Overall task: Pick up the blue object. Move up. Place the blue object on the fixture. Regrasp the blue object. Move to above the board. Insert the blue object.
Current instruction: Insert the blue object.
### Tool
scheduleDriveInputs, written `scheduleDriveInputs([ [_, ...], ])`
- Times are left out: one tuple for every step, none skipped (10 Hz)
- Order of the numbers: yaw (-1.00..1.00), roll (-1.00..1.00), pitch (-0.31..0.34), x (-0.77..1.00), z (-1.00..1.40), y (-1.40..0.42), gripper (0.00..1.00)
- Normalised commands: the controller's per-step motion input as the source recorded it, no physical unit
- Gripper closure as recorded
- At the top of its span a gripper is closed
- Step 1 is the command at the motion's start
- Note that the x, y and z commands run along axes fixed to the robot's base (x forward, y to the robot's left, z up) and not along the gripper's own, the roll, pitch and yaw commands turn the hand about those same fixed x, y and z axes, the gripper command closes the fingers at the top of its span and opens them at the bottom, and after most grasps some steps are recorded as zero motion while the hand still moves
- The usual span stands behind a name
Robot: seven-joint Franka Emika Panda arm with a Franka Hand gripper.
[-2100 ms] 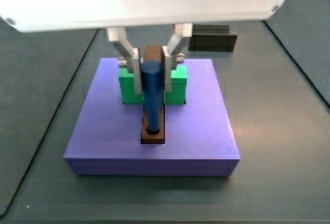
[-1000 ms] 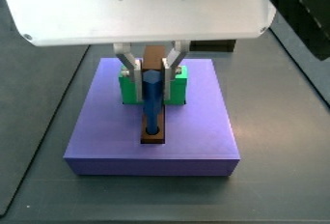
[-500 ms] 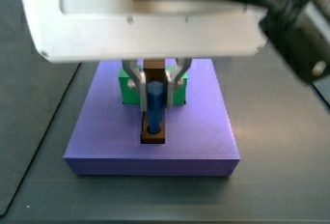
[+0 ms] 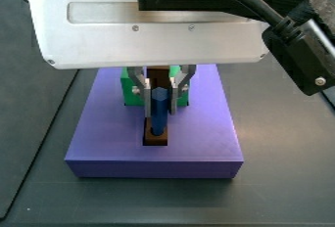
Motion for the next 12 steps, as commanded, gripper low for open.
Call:
scheduleDriveInputs([
  [0.03, -0.12, -0.066, 0.09, -0.17, -0.08, 1.0],
  [0.0, -0.18, -0.071, 0.08, -0.17, 0.0, 1.0],
  [0.0, -0.2, -0.063, 0.07, -0.14, 0.0, 1.0],
  [0.0, -0.18, -0.039, 0.04, -0.12, 0.06, 1.0],
  [0.0, 0.0, 0.0, 0.0, -0.05, 0.25, 1.0],
  [0.0, 0.0, 0.0, 0.0, -0.16, 0.23, 1.0],
  [-0.01, -0.09, -0.026, 0.0, -0.21, 0.24, 1.0],
  [0.0, -0.1, -0.047, 0.01, -0.3, 0.12, 1.0],
  [0.0, -0.09, -0.039, 0.11, -0.3, 0.0, 1.0],
  [0.0, -0.1, 0.0, 0.13, -0.22, 0.0, 1.0],
  [0.0, -0.15, 0.053, 0.1, 0.0, -0.03, 1.0],
  [-0.08, -0.17, 0.106, 0.11, 0.12, -0.03, 1.0],
])
